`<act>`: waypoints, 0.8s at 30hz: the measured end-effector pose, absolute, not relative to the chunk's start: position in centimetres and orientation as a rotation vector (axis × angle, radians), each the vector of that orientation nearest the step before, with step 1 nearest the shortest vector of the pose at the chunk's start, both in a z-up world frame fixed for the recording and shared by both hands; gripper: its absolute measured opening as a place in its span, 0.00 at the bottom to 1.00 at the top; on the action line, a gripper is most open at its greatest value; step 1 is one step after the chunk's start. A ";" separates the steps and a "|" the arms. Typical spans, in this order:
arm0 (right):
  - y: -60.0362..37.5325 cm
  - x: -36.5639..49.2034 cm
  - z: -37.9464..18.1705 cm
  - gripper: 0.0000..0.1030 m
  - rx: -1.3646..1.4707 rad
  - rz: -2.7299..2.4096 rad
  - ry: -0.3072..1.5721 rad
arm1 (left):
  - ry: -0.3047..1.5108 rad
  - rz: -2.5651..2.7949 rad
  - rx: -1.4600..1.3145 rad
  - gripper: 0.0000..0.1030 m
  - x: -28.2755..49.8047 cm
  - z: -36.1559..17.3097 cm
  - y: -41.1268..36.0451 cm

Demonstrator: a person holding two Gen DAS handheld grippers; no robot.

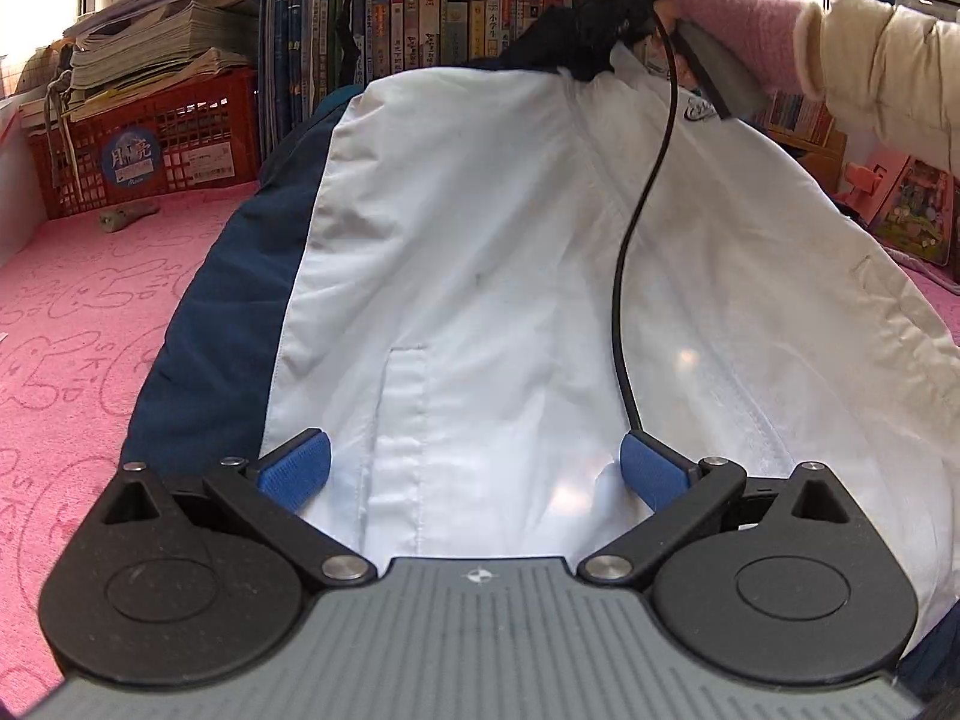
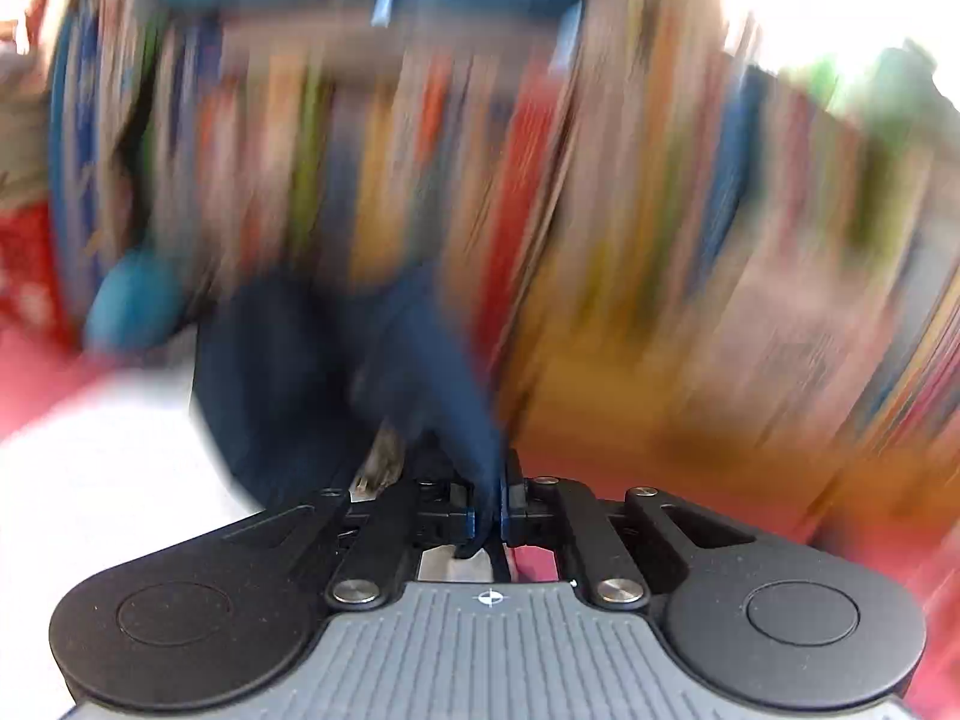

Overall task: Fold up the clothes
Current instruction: 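Grasp the navy sleeve with the right gripper and lift it, then pull the navy sleeve by its striped cuff away from the jacket body with the right gripper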

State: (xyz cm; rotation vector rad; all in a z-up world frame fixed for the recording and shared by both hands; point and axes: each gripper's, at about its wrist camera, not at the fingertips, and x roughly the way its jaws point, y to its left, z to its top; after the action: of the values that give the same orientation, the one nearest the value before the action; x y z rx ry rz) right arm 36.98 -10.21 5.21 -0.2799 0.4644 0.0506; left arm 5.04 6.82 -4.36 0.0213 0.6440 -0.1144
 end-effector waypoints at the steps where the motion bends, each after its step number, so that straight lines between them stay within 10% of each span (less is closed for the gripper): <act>1: -10.5 37.2 6.8 0.09 -0.284 0.041 0.418 | 0.640 -0.118 0.026 1.00 4.9 -4.3 6.8; 4: -11.1 37.7 8.6 0.16 -0.310 0.042 0.340 | 0.642 -0.110 0.026 1.00 4.8 -4.3 6.9; 8: -13.6 37.0 8.5 0.72 -0.289 0.054 0.354 | 0.649 -0.104 0.012 1.00 4.7 -4.2 7.2; 11: -17.1 36.5 8.2 0.90 -0.220 -0.025 0.376 | 0.651 -0.101 0.016 1.00 4.7 -4.2 7.0; 24: -31.4 35.7 -4.5 1.00 0.507 -0.182 0.824 | 0.654 -0.094 0.023 1.00 4.7 -4.3 6.6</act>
State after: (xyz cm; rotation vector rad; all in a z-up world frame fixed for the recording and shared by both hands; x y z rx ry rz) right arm 35.72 -31.41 -4.50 0.5070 0.8236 -0.1818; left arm 4.66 6.60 -4.28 0.0232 0.6543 -0.0940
